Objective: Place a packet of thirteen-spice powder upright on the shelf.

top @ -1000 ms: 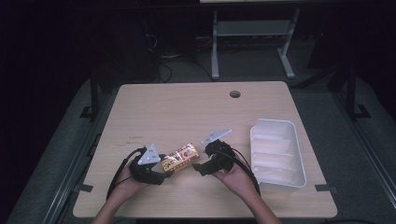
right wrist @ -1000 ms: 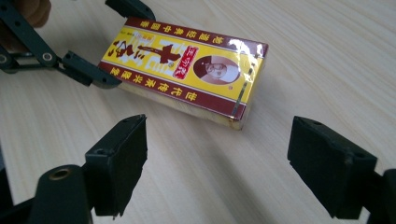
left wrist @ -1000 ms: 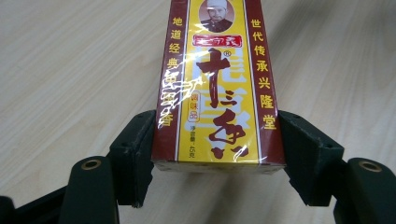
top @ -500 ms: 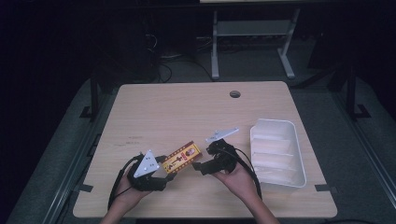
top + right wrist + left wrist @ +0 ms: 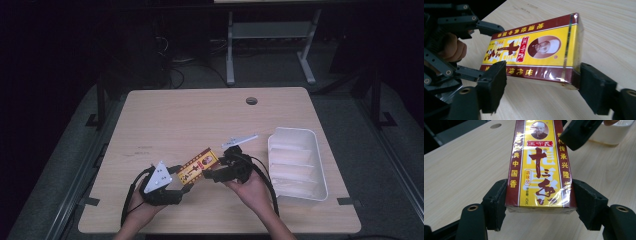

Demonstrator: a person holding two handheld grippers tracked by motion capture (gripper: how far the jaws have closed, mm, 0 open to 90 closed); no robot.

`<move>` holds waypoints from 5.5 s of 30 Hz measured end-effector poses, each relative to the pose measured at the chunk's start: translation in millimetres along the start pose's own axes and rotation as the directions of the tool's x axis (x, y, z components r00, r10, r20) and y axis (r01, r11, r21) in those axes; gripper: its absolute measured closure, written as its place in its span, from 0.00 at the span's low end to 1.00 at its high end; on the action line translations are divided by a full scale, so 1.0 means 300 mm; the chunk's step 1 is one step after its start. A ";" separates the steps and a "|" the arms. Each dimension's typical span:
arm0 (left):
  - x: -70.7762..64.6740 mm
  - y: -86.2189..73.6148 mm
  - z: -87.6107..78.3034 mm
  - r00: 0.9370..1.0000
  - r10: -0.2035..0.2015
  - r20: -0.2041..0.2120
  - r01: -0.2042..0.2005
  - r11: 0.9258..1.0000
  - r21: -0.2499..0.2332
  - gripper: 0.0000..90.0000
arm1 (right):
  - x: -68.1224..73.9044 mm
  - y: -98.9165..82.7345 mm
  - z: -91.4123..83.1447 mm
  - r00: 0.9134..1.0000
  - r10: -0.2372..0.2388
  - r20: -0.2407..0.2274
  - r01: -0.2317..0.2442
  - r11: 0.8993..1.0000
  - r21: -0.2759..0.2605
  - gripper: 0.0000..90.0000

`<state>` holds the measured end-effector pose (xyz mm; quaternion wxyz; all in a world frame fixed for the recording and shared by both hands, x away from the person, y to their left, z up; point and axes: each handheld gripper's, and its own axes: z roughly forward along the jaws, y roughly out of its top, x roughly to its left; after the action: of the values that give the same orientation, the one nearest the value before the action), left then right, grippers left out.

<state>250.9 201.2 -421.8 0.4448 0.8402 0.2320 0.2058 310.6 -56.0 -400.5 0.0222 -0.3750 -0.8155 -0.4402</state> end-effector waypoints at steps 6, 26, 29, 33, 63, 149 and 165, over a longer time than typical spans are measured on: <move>0.001 -0.008 0.012 1.000 -0.006 -0.004 0.006 0.999 0.033 0.36 | 0.009 0.003 -0.002 1.000 0.003 0.028 -0.002 1.000 -0.025 0.40; -0.008 -0.013 0.035 1.000 -0.002 -0.021 0.004 0.998 0.066 0.36 | 0.049 0.050 -0.029 0.998 0.043 -0.040 -0.046 0.994 -0.100 0.68; -0.009 -0.013 0.037 1.000 -0.003 -0.019 0.004 0.998 0.066 0.35 | 0.061 0.057 -0.023 0.998 0.029 -0.054 -0.034 0.995 -0.098 0.70; -0.012 -0.012 0.038 1.000 0.005 -0.023 -0.004 0.998 0.063 0.34 | 0.072 0.068 -0.019 0.997 0.014 -0.071 -0.019 0.996 -0.083 0.73; 0.043 -0.048 0.002 0.996 -0.083 0.024 0.081 0.995 0.060 0.28 | 0.029 0.148 -0.101 0.976 -0.203 -0.072 0.207 0.977 0.054 0.76; 0.124 -0.096 -0.025 0.985 -0.171 0.023 0.169 0.983 0.075 0.25 | -0.379 0.137 -0.596 0.912 -0.406 0.065 0.385 0.899 0.209 0.76; 0.126 -0.097 -0.029 0.983 -0.180 0.025 0.178 0.982 0.068 0.26 | -0.442 0.079 -0.562 0.924 -0.373 0.087 0.339 0.902 0.269 0.76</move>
<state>270.6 242.8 -436.5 0.4372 0.8332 0.3064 0.1443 371.3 -250.5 -329.5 -0.0677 -0.2430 -0.9186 -0.3041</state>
